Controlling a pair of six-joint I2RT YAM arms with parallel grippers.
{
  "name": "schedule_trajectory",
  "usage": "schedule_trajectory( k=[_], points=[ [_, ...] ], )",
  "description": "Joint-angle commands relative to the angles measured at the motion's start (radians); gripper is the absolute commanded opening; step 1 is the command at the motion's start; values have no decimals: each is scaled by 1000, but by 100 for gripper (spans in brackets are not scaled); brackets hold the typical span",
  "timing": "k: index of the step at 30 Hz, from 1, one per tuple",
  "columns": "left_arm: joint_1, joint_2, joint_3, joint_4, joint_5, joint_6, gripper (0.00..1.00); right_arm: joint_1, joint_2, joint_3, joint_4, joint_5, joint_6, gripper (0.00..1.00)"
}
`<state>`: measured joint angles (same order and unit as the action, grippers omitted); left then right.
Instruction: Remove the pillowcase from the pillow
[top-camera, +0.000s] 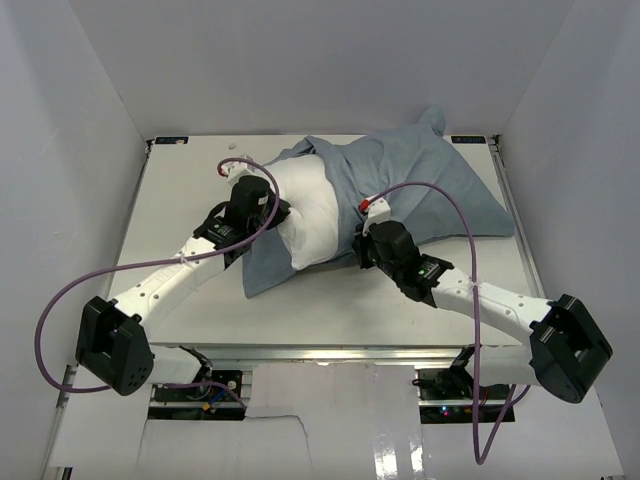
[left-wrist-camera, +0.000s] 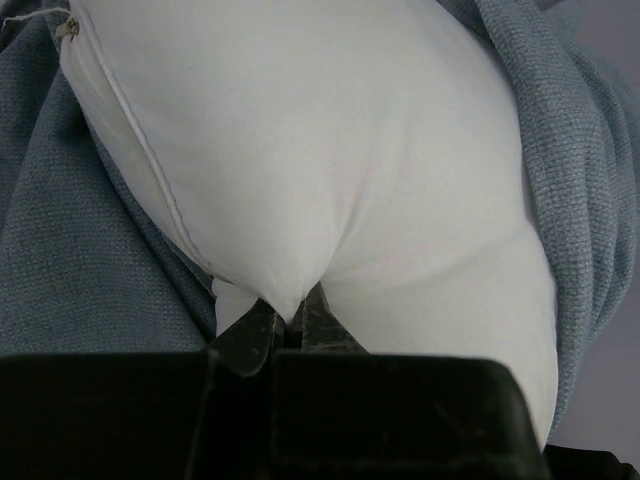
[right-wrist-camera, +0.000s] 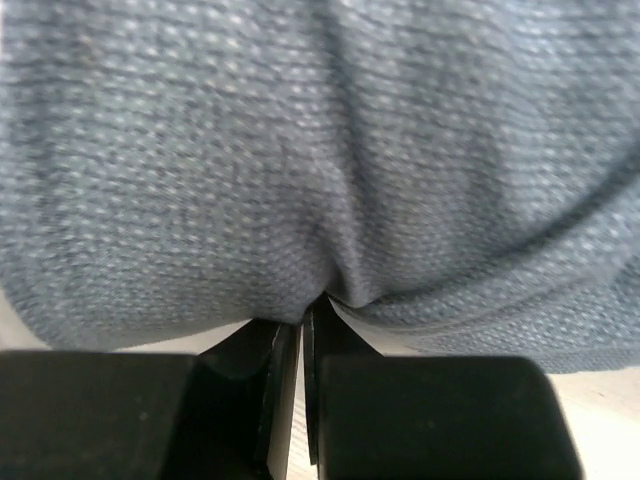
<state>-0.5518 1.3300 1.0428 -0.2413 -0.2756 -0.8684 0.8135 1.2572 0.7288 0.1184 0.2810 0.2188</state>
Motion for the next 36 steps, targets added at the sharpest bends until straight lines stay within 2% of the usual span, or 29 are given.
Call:
schedule_trajectory(
  k=[1, 3, 9, 13, 21, 22, 23, 25, 27, 28, 30, 31, 35, 36],
  points=[
    [3, -60, 91, 8, -14, 20, 0, -7, -38, -14, 81, 176, 16, 8],
    [9, -60, 127, -13, 6, 37, 0, -26, -50, -34, 83, 224, 20, 8],
    [82, -74, 238, -78, 122, 74, 0, -167, -48, -66, 79, 222, 37, 8],
    [133, -84, 296, -128, 171, 89, 0, -304, -25, -69, 79, 166, 57, 8],
    [199, -123, 270, -139, 274, 114, 0, -404, 50, -39, 81, 107, 57, 8],
    [199, -139, 249, -112, 365, 130, 0, -404, 44, -29, 67, 83, 45, 8],
    [199, -156, 173, 10, 434, 190, 0, -402, 3, -31, 64, 4, 25, 8],
    [201, -193, 77, 123, 595, 207, 0, -398, -72, -34, 60, -83, -1, 9],
    [194, -224, -19, 209, 659, 203, 0, -387, -194, 9, 17, -173, -41, 18],
    [188, -227, -36, 217, 685, 210, 0, -386, -241, 79, -29, -250, -55, 36],
    [144, -236, -81, 221, 670, 235, 0, -382, -243, 176, -78, -343, -99, 51],
    [119, -242, -96, 232, 636, 246, 0, -379, -213, 276, -117, -382, -107, 62],
    [-2, -267, -154, 269, 564, 281, 0, -366, -55, 472, -222, -486, -148, 71],
    [-13, -275, -186, 281, 564, 273, 0, -349, -20, 563, -239, -511, -173, 75]
  ],
)
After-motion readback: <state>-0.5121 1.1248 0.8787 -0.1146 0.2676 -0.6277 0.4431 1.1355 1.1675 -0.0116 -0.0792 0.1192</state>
